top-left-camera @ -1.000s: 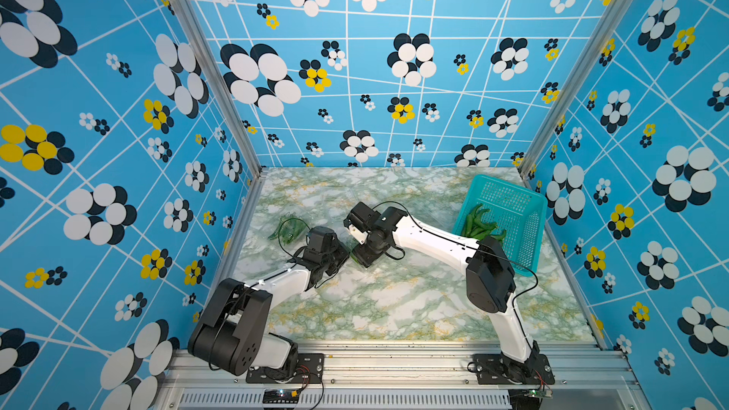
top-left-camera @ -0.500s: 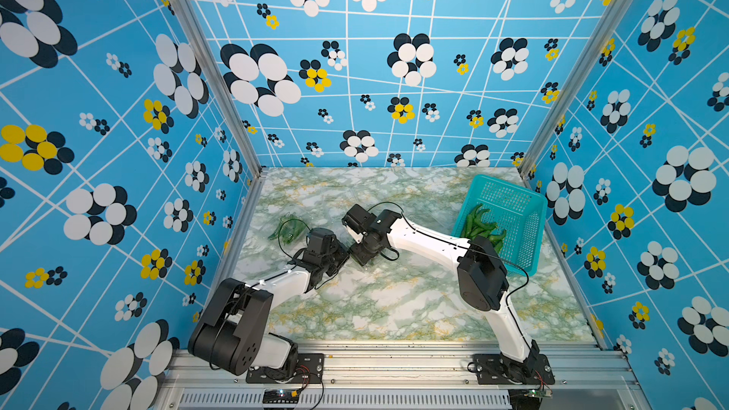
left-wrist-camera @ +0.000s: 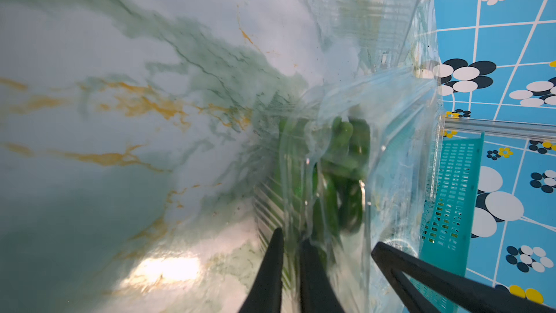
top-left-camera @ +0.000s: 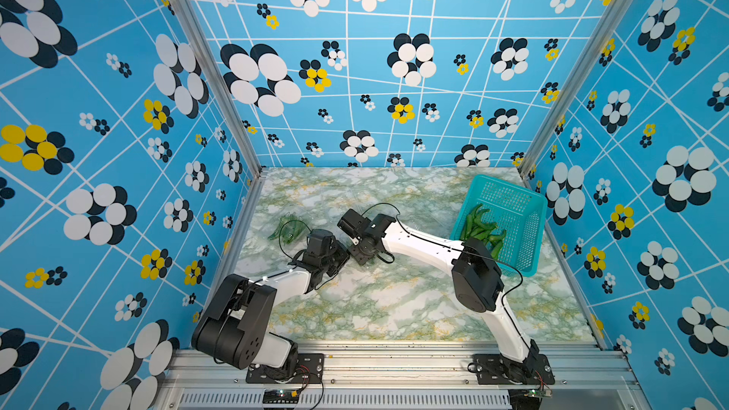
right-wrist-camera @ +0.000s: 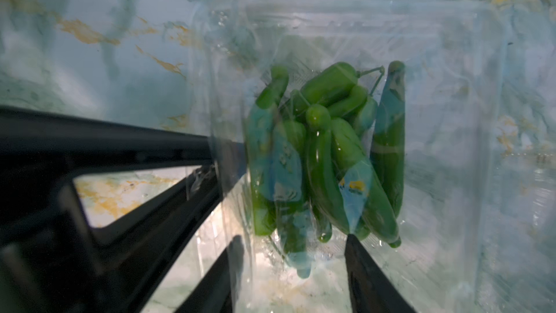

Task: Take small green peppers out of containers
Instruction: Open the packing box at the center of the board.

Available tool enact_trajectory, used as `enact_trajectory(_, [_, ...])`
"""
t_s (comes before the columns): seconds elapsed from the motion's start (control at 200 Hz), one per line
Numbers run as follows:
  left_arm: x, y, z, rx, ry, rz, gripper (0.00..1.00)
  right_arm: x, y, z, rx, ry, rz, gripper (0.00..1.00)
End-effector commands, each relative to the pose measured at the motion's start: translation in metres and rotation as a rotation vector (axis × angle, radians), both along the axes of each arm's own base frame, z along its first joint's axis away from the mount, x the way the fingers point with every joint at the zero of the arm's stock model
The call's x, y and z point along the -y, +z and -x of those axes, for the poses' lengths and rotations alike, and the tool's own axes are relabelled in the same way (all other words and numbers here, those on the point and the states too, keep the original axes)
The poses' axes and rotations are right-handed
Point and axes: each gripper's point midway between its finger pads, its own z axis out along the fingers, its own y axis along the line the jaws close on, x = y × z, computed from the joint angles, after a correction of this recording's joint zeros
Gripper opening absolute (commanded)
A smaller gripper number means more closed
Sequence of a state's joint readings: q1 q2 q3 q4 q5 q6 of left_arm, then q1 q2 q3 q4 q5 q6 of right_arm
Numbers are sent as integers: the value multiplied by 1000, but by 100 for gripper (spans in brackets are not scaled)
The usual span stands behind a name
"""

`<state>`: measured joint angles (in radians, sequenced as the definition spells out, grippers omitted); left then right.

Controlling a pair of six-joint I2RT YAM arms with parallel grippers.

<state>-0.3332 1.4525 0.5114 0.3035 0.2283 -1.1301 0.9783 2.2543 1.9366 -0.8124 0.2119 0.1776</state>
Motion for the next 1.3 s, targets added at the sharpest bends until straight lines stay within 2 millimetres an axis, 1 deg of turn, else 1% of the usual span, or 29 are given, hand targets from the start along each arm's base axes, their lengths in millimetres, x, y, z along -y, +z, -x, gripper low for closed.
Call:
enact_trajectory(0.0, [4,-2,4,3,-22,18,13,13,-45,15,-27,5,131,51])
enact_trajectory(0.15, [6,-2,6,2,-36,21,13,16,-45,14,-6,2,147,38])
enact_trajectory(0.305, [6,-4,7,-2,-41,21,13,19,-46,15,-3,9,160,15])
enact_trajectory(0.415, [5,-7,8,-11,-39,17,13,19,-35,11,25,12,155,0])
enact_trajectory(0.48, [4,-9,8,-14,-38,13,13,18,-26,10,40,15,144,0])
enact_trajectory(0.615, [2,-11,9,-22,-34,1,13,16,0,5,88,12,116,0])
enact_trajectory(0.725, [0,-13,11,-25,-32,-5,13,19,20,-1,135,4,105,0])
enact_trajectory(0.77, [-1,-13,11,-27,-31,-9,12,21,26,-3,147,-3,102,0])
enact_trajectory(0.824, [-1,-14,11,-30,-32,-11,12,24,26,-6,150,-11,106,0])
enact_trajectory(0.834, [-1,-14,12,-31,-31,-12,12,24,37,-6,163,-14,87,0])
enact_trajectory(0.854, [-1,-15,12,-31,-32,-13,12,24,43,-7,169,-19,79,0])
enact_trajectory(1.094, [-2,-16,14,-38,-31,-19,12,37,54,-22,188,-54,75,0])
enact_trajectory(1.189, [-4,-16,15,-40,-27,-28,12,44,63,-30,199,-77,56,0])
enact_trajectory(1.294, [-5,-13,16,-37,-26,-34,12,54,72,-43,200,-110,26,0])
